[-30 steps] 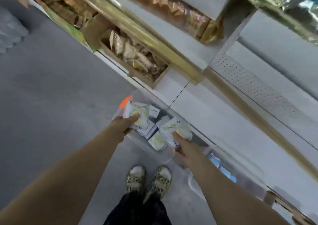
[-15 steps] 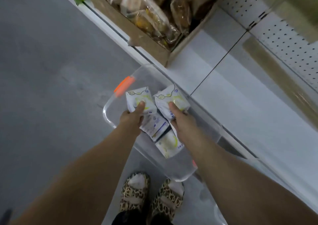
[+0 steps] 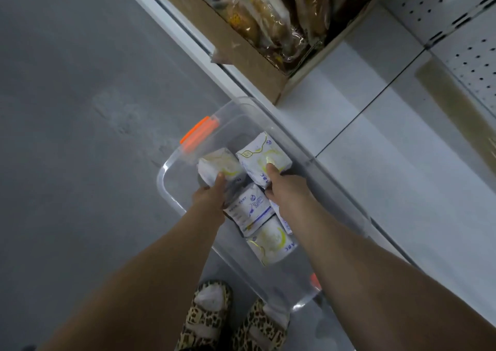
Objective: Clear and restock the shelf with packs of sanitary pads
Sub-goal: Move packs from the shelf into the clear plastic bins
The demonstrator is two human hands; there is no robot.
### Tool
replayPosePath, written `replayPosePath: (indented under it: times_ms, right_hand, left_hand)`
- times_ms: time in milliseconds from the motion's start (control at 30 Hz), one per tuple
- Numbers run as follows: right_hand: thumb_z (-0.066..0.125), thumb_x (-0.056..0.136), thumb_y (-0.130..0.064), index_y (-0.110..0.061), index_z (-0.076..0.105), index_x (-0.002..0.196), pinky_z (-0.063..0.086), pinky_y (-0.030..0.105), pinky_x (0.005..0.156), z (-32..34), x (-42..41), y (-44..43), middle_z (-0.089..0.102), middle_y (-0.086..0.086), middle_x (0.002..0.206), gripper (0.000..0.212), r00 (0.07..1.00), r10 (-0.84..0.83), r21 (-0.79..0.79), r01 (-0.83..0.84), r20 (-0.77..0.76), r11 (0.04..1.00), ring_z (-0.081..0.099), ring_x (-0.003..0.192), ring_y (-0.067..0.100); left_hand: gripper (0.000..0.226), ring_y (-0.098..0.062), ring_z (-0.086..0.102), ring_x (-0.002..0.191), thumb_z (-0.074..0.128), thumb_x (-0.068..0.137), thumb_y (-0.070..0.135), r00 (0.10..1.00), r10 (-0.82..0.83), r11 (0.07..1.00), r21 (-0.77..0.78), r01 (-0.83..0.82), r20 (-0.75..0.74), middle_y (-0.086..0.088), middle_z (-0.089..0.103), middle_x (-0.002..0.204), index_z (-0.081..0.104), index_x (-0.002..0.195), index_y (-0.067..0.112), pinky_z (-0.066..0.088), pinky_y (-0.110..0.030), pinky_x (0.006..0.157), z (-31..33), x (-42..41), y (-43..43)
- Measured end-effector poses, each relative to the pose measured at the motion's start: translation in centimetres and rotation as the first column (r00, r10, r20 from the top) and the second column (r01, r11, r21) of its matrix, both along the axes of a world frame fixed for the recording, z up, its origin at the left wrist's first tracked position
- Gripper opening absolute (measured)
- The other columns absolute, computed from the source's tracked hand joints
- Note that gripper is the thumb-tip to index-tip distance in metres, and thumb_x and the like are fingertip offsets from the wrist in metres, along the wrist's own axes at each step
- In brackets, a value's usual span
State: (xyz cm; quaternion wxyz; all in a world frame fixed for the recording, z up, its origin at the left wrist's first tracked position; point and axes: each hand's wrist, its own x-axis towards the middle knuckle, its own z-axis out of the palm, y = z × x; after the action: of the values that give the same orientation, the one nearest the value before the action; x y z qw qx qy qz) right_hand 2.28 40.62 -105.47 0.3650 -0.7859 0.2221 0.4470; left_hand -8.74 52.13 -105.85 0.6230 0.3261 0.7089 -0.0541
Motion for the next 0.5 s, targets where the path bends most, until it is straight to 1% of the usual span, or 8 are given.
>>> replayPosePath:
  times_ms: [67, 200, 233, 300, 367, 400, 467, 500]
  right_hand:
    - [0.064, 0.088, -0.053, -0.019, 0.066, 0.076, 0.058, 0.048, 0.091, 1.6, -0.3, -0.1, 0.074, 0.016, 0.104, 0.036, 1.000, -0.018, 0.022, 0.018, 0.010, 1.000, 0.071, 0.100, 0.033]
    - [0.066, 0.094, -0.031, -0.018, 0.066, 0.070, 0.060, 0.041, 0.089, 6.0, 0.0, -0.9, 0.066, 0.004, 0.073, 0.028, 0.993, -0.111, 0.068, 0.114, -0.043, 0.991, 0.069, 0.076, 0.024]
    - [0.066, 0.094, -0.031, -0.017, 0.063, 0.071, 0.059, 0.041, 0.088, 7.4, 0.2, -1.2, 0.064, 0.003, 0.072, 0.027, 0.996, -0.082, 0.068, 0.084, -0.030, 0.994, 0.067, 0.073, 0.022]
    - [0.069, 0.089, -0.037, -0.018, 0.062, 0.073, 0.058, 0.045, 0.091, 10.6, 0.5, -1.7, 0.065, 0.006, 0.076, 0.025, 1.000, -0.010, 0.043, 0.009, 0.027, 0.999, 0.066, 0.076, 0.025]
    - [0.071, 0.087, -0.040, -0.016, 0.067, 0.090, 0.054, 0.044, 0.086, 14.4, 0.9, -1.9, 0.068, 0.010, 0.095, 0.025, 0.993, 0.054, -0.006, -0.054, 0.106, 0.999, 0.065, 0.090, 0.030]
    - [0.070, 0.089, -0.039, -0.014, 0.066, 0.110, 0.050, 0.039, 0.082, 16.7, 1.2, -2.0, 0.067, 0.010, 0.110, 0.033, 0.985, 0.106, -0.031, -0.103, 0.136, 0.994, 0.065, 0.101, 0.031]
    - [0.069, 0.092, -0.038, -0.015, 0.053, 0.139, 0.040, 0.025, 0.081, 21.8, 1.9, -2.1, 0.060, 0.005, 0.133, 0.056, 0.955, 0.221, -0.078, -0.209, 0.199, 0.975, 0.058, 0.121, 0.027]
    - [0.070, 0.091, -0.038, -0.017, 0.049, 0.144, 0.040, 0.023, 0.085, 24.5, 2.2, -2.2, 0.058, 0.006, 0.137, 0.061, 0.937, 0.265, -0.085, -0.252, 0.229, 0.964, 0.056, 0.124, 0.026]
  left_hand:
    - [0.062, -0.022, 0.053, 0.090, 0.062, 0.094, 0.049, 0.999, -0.049, 0.999, -0.025, 0.049, -0.014, -0.001, 0.052, 0.086, 0.053, 0.131, 0.000, 0.043, -0.032, 0.076, 0.6, -0.2, 0.2]
    - [0.070, -0.027, 0.059, 0.083, 0.068, 0.085, 0.058, 0.992, -0.104, 0.995, 0.003, 0.105, -0.068, -0.006, 0.059, 0.085, 0.060, 0.127, 0.002, 0.047, -0.035, 0.079, 4.1, -0.8, 0.6]
    - [0.070, -0.028, 0.064, 0.091, 0.069, 0.086, 0.056, 0.994, -0.098, 0.995, 0.009, 0.099, -0.054, -0.009, 0.065, 0.098, 0.058, 0.131, 0.004, 0.048, -0.036, 0.086, 5.3, -0.8, 0.6]
    - [0.069, -0.029, 0.062, 0.113, 0.071, 0.087, 0.050, 0.995, -0.099, 0.994, 0.047, 0.100, -0.017, -0.012, 0.061, 0.128, 0.052, 0.140, 0.009, 0.045, -0.042, 0.102, 8.8, -0.5, 0.7]
    - [0.069, -0.030, 0.060, 0.114, 0.077, 0.086, 0.039, 0.990, -0.138, 0.982, 0.136, 0.134, 0.025, -0.009, 0.058, 0.129, 0.049, 0.143, 0.012, 0.047, -0.041, 0.103, 12.4, 0.1, 1.0]
    - [0.068, -0.033, 0.060, 0.117, 0.080, 0.084, 0.034, 0.982, -0.182, 0.969, 0.178, 0.171, 0.043, -0.010, 0.058, 0.132, 0.050, 0.142, 0.013, 0.048, -0.040, 0.099, 14.5, 0.5, 1.3]
    - [0.064, -0.036, 0.060, 0.119, 0.083, 0.081, 0.024, 0.956, -0.283, 0.934, 0.246, 0.259, 0.071, -0.015, 0.056, 0.135, 0.053, 0.137, 0.015, 0.048, -0.040, 0.096, 19.1, 1.3, 1.8]
    - [0.062, -0.033, 0.061, 0.112, 0.083, 0.080, 0.019, 0.939, -0.332, 0.913, 0.281, 0.296, 0.093, -0.015, 0.056, 0.133, 0.055, 0.135, 0.016, 0.048, -0.039, 0.094, 21.7, 1.6, 2.2]
